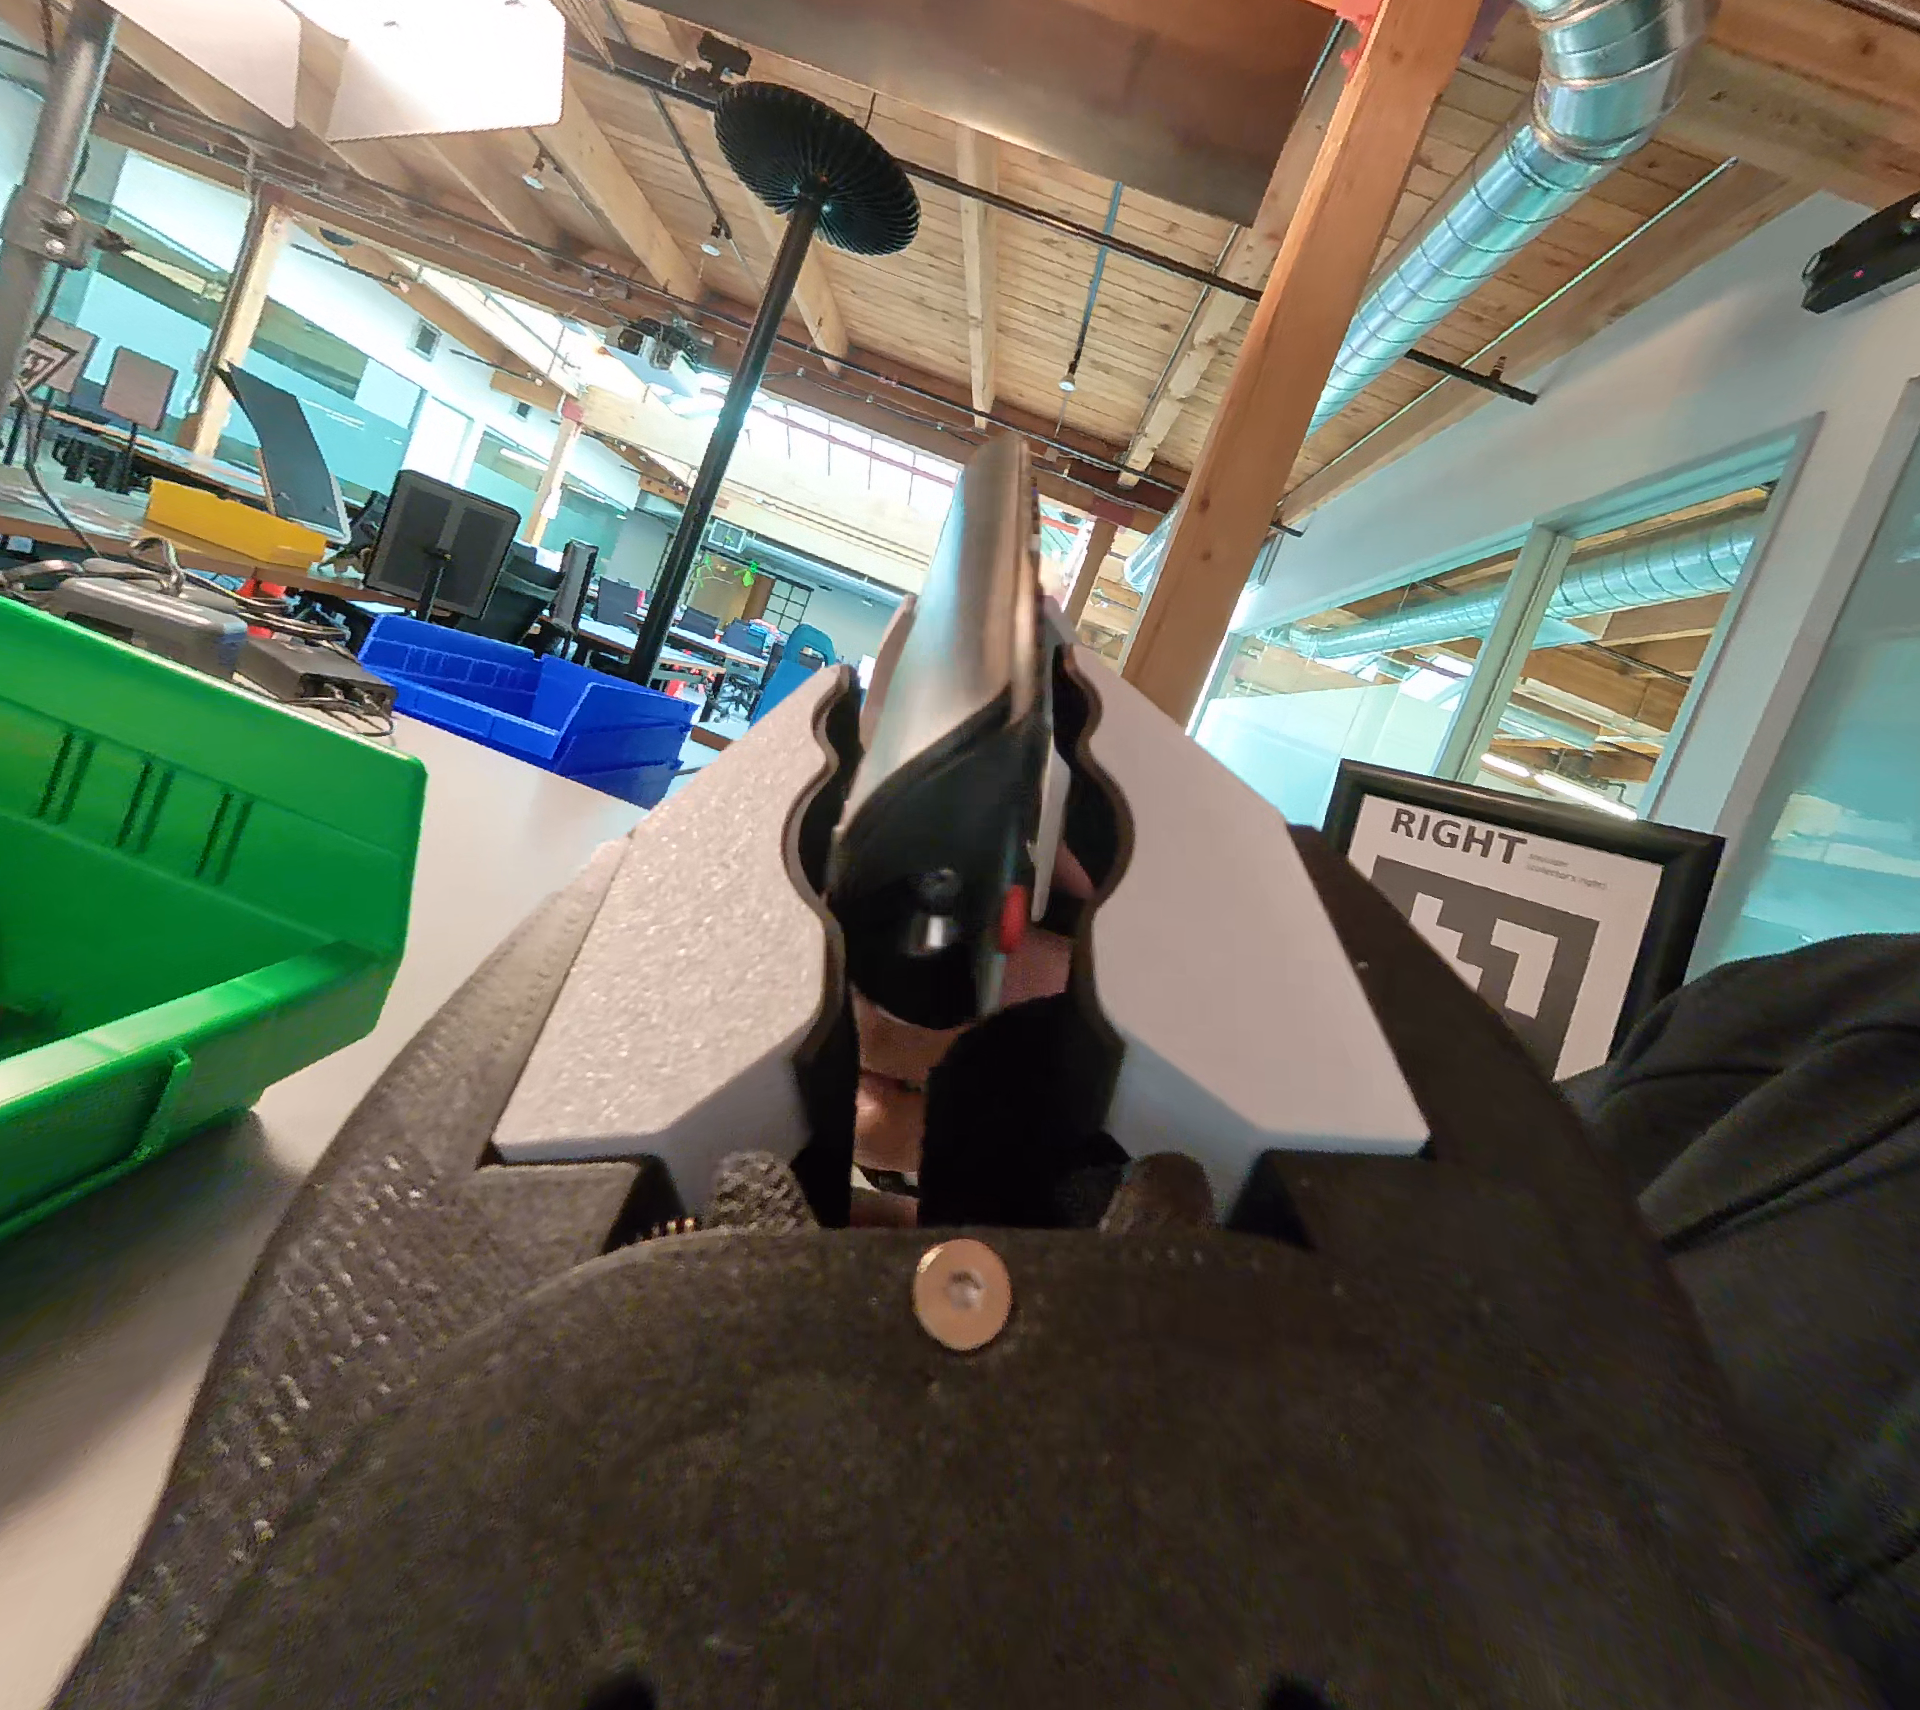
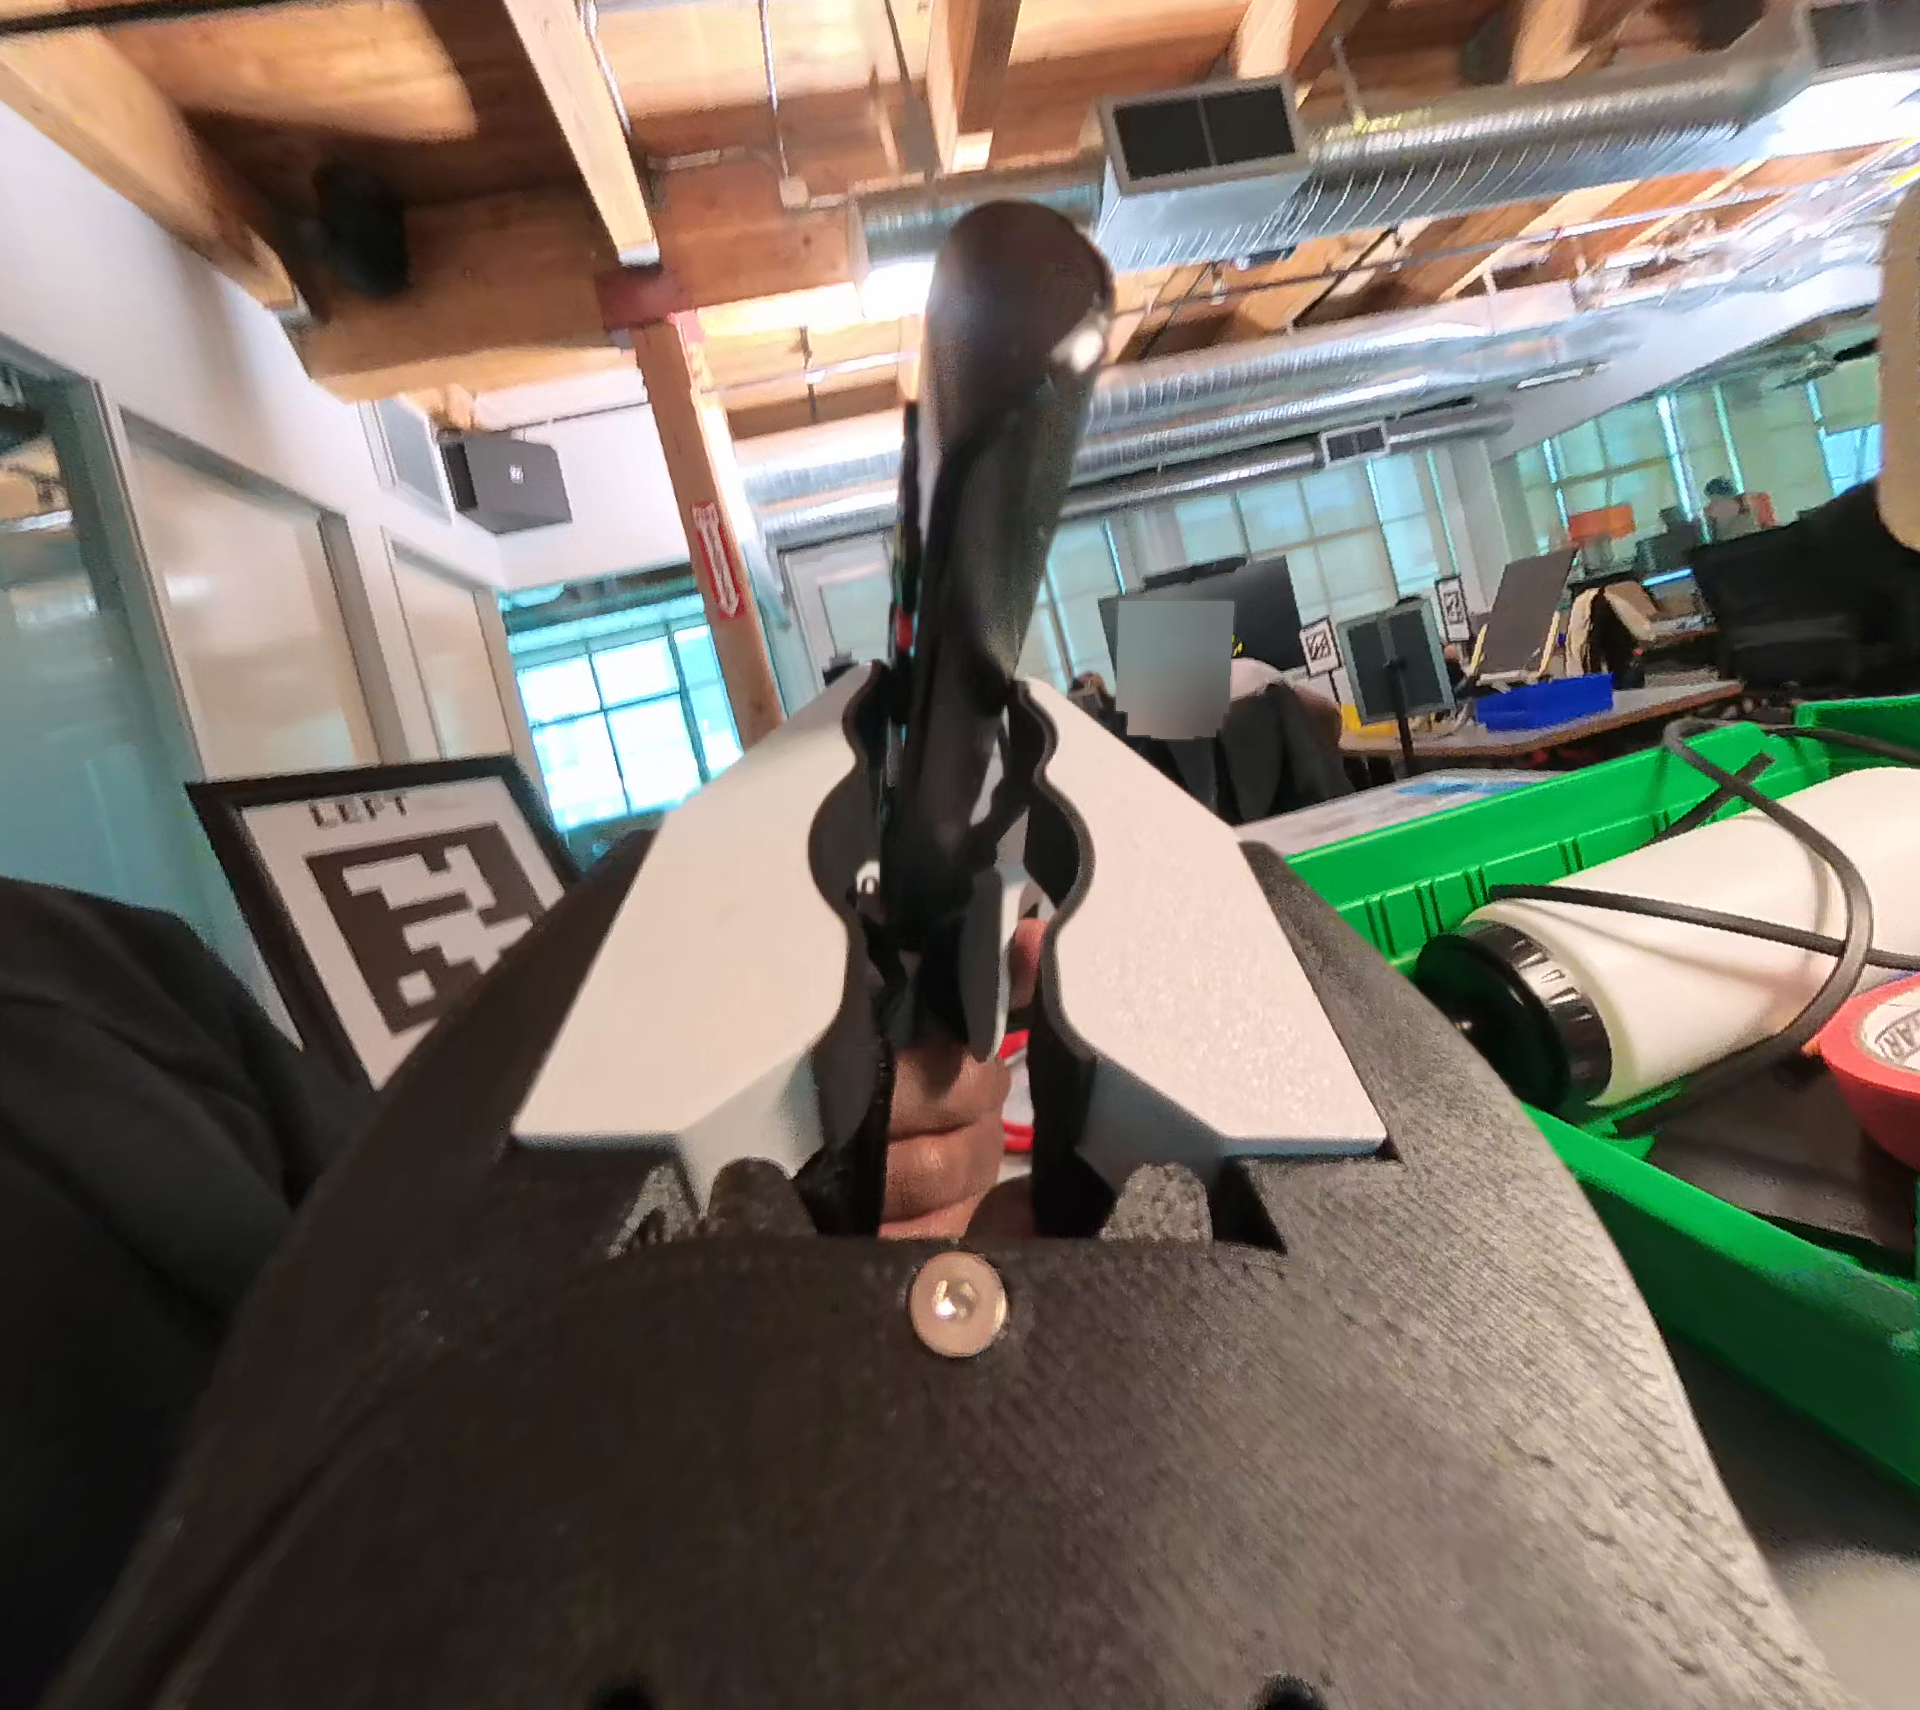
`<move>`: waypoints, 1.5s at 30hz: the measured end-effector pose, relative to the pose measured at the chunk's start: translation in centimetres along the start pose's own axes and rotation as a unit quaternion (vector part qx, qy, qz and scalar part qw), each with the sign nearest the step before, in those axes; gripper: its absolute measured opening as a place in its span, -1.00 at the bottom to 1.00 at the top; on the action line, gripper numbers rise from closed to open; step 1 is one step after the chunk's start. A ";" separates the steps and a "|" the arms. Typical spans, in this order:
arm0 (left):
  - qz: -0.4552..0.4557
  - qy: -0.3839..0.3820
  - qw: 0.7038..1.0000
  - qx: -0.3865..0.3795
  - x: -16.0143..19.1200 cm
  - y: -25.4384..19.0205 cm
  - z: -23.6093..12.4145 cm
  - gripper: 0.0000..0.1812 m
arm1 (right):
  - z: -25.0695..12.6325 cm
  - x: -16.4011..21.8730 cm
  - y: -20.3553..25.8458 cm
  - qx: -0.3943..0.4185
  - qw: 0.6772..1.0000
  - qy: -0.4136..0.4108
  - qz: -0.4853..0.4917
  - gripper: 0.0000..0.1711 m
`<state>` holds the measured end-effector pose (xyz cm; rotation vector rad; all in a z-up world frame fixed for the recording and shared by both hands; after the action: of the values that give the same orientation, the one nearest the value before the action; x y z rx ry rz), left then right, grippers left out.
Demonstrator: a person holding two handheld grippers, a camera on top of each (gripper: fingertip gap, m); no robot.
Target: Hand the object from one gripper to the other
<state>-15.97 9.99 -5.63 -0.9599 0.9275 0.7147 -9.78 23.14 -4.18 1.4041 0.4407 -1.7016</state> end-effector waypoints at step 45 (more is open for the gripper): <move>-0.036 -0.035 0.999 -0.002 -0.6 0.8 -1.0 -0.73 | 1.8 2.0 0.0 0.025 0.998 -0.022 0.059 -0.59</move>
<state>-17.25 9.33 -5.62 -0.9602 0.8266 0.6858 -10.86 20.99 -5.48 1.3988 0.2869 -1.6537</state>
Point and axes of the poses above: each gripper's, where its closed fingertips meet, z out along the fingers, x out of its underside, y = z × x across the jaws, the point moved 8 cm from there along -z, back along the fingers, and after that the axes turned 14 degrees about y, right-handed, at the moved point
